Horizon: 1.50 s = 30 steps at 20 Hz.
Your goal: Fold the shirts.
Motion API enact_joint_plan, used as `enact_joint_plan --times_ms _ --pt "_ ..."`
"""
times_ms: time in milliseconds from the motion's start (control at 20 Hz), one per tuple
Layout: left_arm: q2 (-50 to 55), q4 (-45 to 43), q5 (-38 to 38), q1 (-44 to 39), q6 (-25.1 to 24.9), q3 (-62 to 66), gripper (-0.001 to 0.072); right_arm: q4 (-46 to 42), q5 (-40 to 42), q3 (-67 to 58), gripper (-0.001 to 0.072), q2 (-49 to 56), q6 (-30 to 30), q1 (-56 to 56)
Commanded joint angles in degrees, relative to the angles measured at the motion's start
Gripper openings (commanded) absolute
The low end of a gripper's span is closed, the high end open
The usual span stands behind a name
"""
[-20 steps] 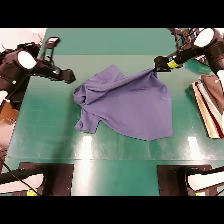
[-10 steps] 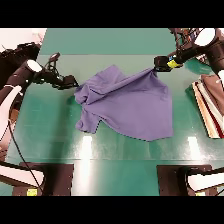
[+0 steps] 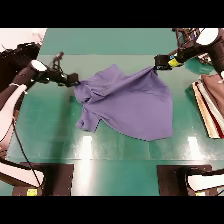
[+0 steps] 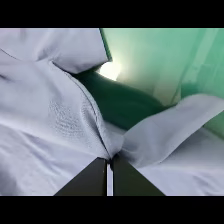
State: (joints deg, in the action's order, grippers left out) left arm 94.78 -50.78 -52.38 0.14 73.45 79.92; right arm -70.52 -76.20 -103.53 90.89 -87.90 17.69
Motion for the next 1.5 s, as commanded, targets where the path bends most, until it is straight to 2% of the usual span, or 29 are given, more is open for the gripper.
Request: enact_joint_plan --times_ms 0,150,250,450,700,850,1000,1050,1150,1300,1450 --pt "-8.0 0.22 -1.44 3.15 1.14 5.05 0.0022 -0.2 2.78 -0.07 0.0017 -5.55 0.57 -1.68" --pt "-21.75 0.2 -1.16 6.23 0.68 13.0 0.0023 -0.13 5.55 -0.07 0.0017 -14.73 0.57 -4.04" --pt "-30.29 0.09 -1.16 6.56 -1.53 17.92 0.0023 -0.09 7.1 -0.07 0.0017 -21.07 1.11 -4.9" --pt "-45.59 0.15 -0.79 6.56 -1.51 24.06 0.0023 -0.09 10.34 -0.07 0.0017 -32.52 2.12 -4.94" --pt "-54.64 0.2 -1.11 6.56 -1.18 25.55 0.0023 -0.15 15.04 -0.07 0.0017 -41.94 2.71 -4.94" --pt "-54.47 0.15 -6.6 6.56 2.27 25.49 0.0023 -0.17 16.63 -0.07 0.0016 -44.33 2.71 -4.94" --pt "-51.12 -0.15 -19.02 6.56 6.49 24.96 0.0023 0.02 15.85 -0.28 0.0016 -42.47 2.03 -4.94" --pt "-49.99 -0.15 -23.28 6.56 7.89 23.04 0.0023 0.04 13.64 -1.31 0.0016 -40.24 0.83 -4.94" --pt "-49.31 -0.17 -27.19 6.56 8.2 14.19 0.0023 0.42 6.71 -4.46 0.0016 -33.64 -1.31 -4.94" --pt "-49.31 -0.17 -24.74 6.56 7.98 -6.43 0.0023 0.44 -3.32 -7.67 0.0016 -20.44 -3.34 -4.94" --pt "-49.07 -0.2 -11.23 6.56 6.69 -28.41 0.0023 0.48 -10.05 -7.65 0.0016 -5.27 -3.56 -4.92"
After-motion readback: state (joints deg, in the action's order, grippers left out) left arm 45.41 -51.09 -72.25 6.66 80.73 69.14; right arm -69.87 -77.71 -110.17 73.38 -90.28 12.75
